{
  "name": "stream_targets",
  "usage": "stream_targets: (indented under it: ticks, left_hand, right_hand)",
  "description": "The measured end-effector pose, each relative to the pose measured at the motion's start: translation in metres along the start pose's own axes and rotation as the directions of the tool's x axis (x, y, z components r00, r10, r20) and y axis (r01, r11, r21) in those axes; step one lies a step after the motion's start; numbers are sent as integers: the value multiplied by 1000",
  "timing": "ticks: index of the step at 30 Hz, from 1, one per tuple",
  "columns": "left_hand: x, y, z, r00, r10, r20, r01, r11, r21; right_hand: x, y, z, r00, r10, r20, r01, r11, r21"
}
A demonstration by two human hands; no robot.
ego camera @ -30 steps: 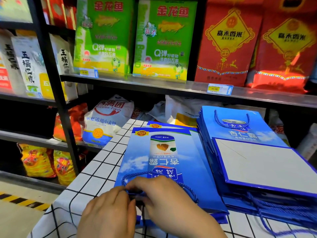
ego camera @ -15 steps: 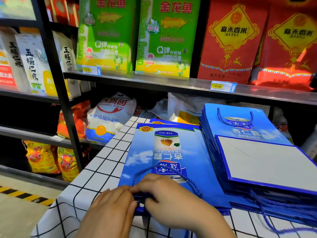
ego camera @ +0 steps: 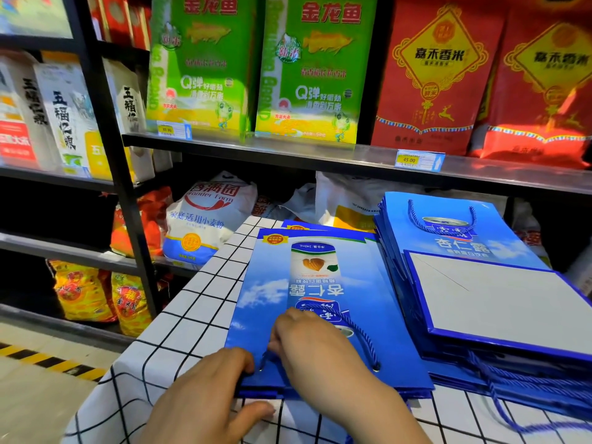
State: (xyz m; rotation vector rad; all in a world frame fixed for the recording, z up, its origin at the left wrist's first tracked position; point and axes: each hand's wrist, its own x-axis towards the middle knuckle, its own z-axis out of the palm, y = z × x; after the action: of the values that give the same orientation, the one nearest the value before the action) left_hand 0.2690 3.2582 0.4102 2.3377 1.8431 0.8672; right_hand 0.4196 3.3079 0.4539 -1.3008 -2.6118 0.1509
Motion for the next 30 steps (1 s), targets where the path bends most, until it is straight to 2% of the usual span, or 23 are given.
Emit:
stream_targets:
  ticks: [1,2,4,7,9,11,13,14,15,16,17,19,21,23,25,28,30]
  left_hand:
    - [2,-2,0,997,-2,76,3,1000,-8]
    - [2,-3,-2,996,14,89,-13,1000,-11]
    - [3,-4,-3,997,45,58,-48,997,55]
    - [5,-5,-8,997,81,9,-81,994,71]
    - [9,-5,-9,993,110,-40,-106,990,91]
    - [13,-2,-9,996,68,-63,-64,996,65]
    - [19,4,-13,994,-86,-71,66,967,-247]
    - [21,5,-15,986,-152,-75,105,894,-435]
    - [21,1,-14,978,-201,-45,130,772,-622]
    - [21,-3,-16,984,-180,-16,115,688,-717]
    - [22,-6,-19,990,-143,-3,90,639,-764]
    - [27,-13,-20,997,-69,38,73,626,-776]
    - [34,-19,-19,996,-73,49,87,696,-713]
    - [46,-24,-12,999,-31,-10,18,770,-638]
    - [53,-17,-14,998,-59,-6,39,725,-688]
    - [59,-2,-15,996,-79,-29,28,636,-771]
    - [61,-2,-16,984,-176,-37,75,587,-806]
  right_hand:
    - [-1,1,0,999,19,-29,-19,1000,5]
    - [-2,2,-1,998,32,-55,-31,999,13]
    - [-6,4,-4,995,25,-97,-21,999,45]
    - [-19,6,-11,999,-30,-33,34,991,133]
    - [-27,6,-12,997,-75,7,74,995,61]
    - [-30,7,-12,993,-108,-55,106,994,-38]
    - [-30,6,-15,985,-108,-136,97,991,-90]
    - [-30,7,-16,986,-92,-137,69,984,-165]
    - [-30,7,-19,984,-70,-163,33,975,-219]
    - [-31,9,-20,969,-79,-236,17,967,-253]
    - [-32,10,-22,944,-100,-313,8,959,-284]
    - [-36,14,-25,889,-165,-428,14,942,-335]
    - [-39,12,-31,818,-247,-520,48,930,-365]
    - [-40,7,-38,737,-325,-593,91,917,-390]
    - [-43,3,-43,674,-372,-638,156,916,-370]
    - [-54,11,-51,535,-337,-775,234,940,-247]
    - [-65,26,-53,386,-223,-895,249,960,-132]
